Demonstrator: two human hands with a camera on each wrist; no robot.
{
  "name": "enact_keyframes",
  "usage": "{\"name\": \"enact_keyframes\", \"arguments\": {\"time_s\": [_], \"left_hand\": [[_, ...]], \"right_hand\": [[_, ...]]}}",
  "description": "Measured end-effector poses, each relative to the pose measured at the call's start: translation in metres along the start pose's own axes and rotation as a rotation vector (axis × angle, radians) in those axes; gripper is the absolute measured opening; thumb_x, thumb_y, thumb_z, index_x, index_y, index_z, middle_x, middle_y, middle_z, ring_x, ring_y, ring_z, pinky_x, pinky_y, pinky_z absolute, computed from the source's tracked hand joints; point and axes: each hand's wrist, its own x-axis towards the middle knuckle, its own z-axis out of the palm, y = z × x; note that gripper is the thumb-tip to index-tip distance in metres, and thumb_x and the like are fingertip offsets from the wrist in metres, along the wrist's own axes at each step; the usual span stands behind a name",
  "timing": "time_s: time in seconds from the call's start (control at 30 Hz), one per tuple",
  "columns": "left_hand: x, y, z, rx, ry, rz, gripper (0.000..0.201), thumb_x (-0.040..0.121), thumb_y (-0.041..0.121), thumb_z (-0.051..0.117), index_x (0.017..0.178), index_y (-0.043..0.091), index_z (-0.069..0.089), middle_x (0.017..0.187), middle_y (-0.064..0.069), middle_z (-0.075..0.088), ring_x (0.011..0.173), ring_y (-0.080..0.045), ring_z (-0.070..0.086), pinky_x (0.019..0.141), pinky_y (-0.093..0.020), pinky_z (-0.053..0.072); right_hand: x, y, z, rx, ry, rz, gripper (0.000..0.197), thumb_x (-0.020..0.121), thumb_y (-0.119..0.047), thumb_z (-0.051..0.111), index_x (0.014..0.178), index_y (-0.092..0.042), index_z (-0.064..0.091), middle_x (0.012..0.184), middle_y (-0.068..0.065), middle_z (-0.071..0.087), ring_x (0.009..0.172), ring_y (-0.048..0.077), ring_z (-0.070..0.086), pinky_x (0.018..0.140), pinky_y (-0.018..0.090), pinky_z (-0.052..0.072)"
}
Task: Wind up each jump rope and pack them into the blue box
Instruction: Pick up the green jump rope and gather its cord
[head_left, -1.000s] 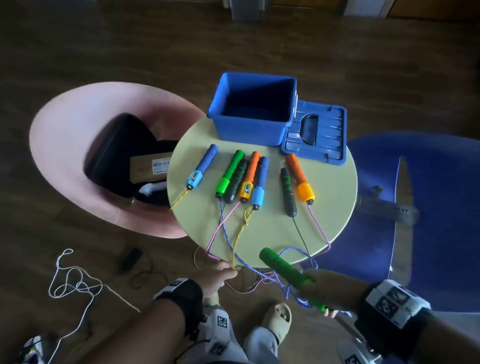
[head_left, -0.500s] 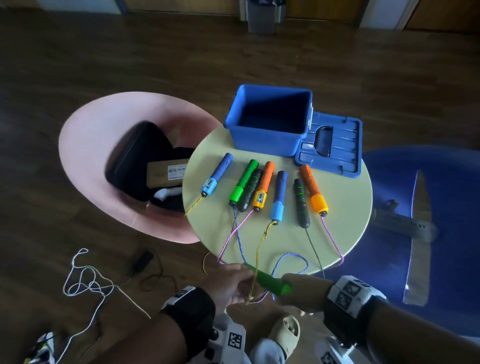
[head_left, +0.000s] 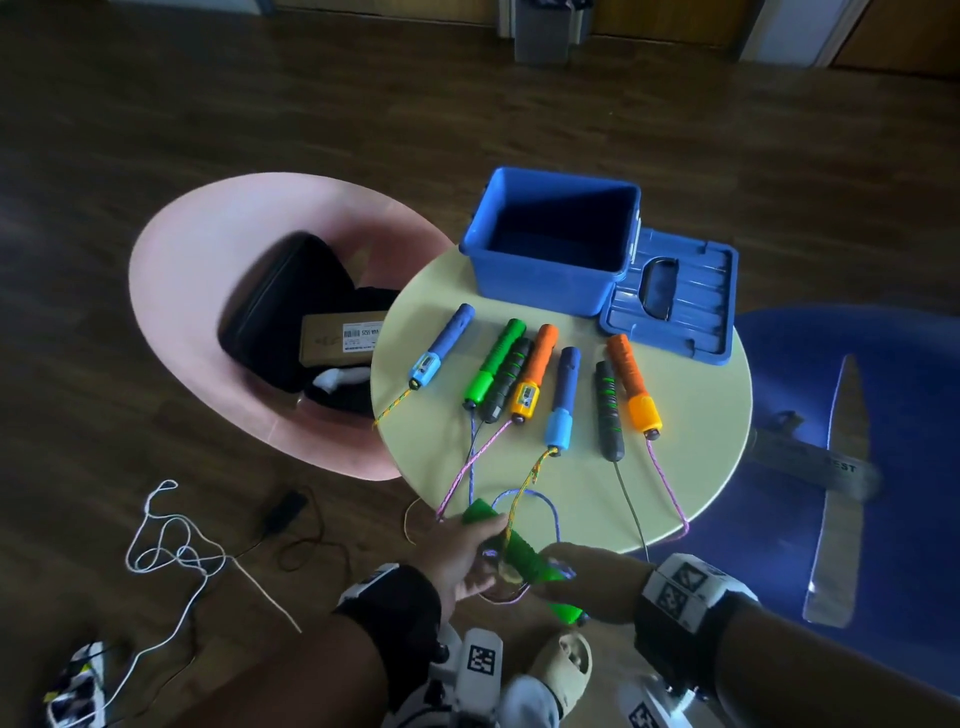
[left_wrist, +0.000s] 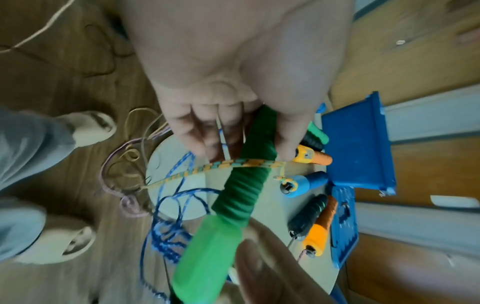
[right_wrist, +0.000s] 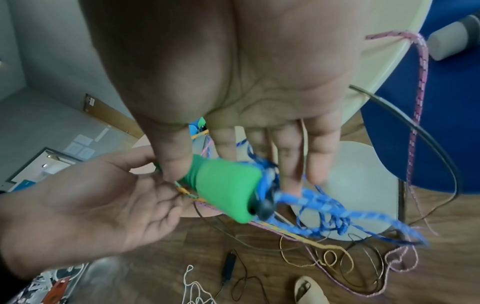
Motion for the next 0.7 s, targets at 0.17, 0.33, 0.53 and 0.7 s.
{"name": "enact_keyframes", "arguments": {"time_s": [0.17,0.33,0.53,0.7], "left_hand": [[0.000,0.013,-0.014,0.293,0.127,0.500,0.034,0.061,0.037,0.078,0.085,0.018,0.063,0.077,-0.007,0.068,0.065,-0.015,0.063,0.057,-0.022,0.047],[-0.005,0.019,-0.028,0.517,0.191,0.720,0.029,0.066,0.048,0.074,0.083,0.032,0.056,0.063,0.011,0.055,0.061,-0.014,0.053,0.063,-0.037,0.050],[-0.032,0.041,-0.017,0.776,0.453,0.983,0.030,0.074,0.045,0.078,0.085,0.029,0.054,0.077,0.012,0.056,0.069,-0.008,0.055,0.063,-0.026,0.046],[-0.044,0.055,-0.007,0.893,0.536,0.959,0.044,0.074,0.063,0.069,0.082,0.023,0.050,0.072,0.007,0.057,0.068,-0.015,0.055,0.061,-0.032,0.044]], "right_hand": [[-0.007,-0.002,-0.014,-0.064,-0.030,-0.011,0.041,0.098,-0.043,0.056,0.128,-0.015,0.057,0.115,0.001,0.061,0.113,0.021,0.057,0.089,0.025,0.040],[-0.005,-0.008,-0.022,-0.043,0.034,-0.029,0.034,0.091,-0.039,0.061,0.122,-0.023,0.062,0.123,-0.001,0.064,0.109,0.012,0.057,0.092,0.025,0.043],[-0.002,-0.044,-0.031,0.059,0.162,-0.132,0.041,0.092,-0.032,0.061,0.131,-0.028,0.048,0.120,-0.005,0.062,0.091,0.013,0.059,0.089,0.028,0.049],[0.004,-0.057,-0.030,0.032,0.178,-0.165,0.075,0.090,-0.033,0.064,0.151,-0.035,0.021,0.126,0.000,0.058,0.090,0.014,0.054,0.084,0.027,0.045]]}}
